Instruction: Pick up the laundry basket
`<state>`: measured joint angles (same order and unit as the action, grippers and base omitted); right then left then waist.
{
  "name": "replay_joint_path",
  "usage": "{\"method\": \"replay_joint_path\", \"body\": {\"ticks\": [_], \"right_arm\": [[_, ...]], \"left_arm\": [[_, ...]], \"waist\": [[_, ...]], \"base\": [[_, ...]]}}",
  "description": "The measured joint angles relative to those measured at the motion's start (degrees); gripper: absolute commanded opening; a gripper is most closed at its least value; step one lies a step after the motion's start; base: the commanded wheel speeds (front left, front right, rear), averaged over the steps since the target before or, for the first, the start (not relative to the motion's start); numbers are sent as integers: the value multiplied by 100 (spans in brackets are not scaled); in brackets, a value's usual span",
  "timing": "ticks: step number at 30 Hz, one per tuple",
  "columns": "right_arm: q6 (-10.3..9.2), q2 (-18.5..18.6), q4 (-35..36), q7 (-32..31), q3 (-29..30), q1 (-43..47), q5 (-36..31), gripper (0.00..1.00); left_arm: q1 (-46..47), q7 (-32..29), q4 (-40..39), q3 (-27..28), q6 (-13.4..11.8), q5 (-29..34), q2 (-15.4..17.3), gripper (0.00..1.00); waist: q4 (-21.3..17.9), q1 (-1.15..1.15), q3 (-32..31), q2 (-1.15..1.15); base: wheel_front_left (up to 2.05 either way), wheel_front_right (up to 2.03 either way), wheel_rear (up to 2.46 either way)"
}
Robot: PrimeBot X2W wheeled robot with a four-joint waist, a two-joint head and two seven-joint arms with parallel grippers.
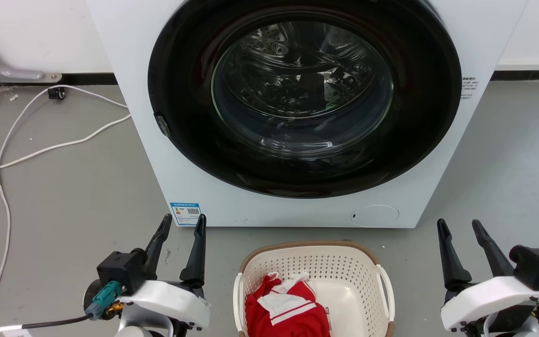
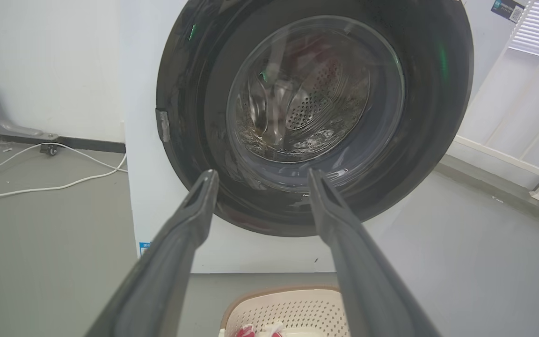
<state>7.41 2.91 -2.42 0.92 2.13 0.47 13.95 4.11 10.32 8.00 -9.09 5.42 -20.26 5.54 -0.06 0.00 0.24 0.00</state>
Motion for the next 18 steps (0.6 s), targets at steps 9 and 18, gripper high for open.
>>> {"method": "replay_joint_path", "body": {"ticks": [9, 18], "right_arm": [[0, 0, 44, 29, 7, 21, -416, 100], [1, 0, 74, 104, -19, 77, -733, 100]], "left_arm": [[0, 109, 25, -102, -49, 448, 38, 100], [0, 208, 89, -167, -97, 823, 41, 100]], "waist": [[0, 0, -10, 0], [-21, 0, -34, 0]], "base": [[0, 0, 0], [0, 0, 0]]}}
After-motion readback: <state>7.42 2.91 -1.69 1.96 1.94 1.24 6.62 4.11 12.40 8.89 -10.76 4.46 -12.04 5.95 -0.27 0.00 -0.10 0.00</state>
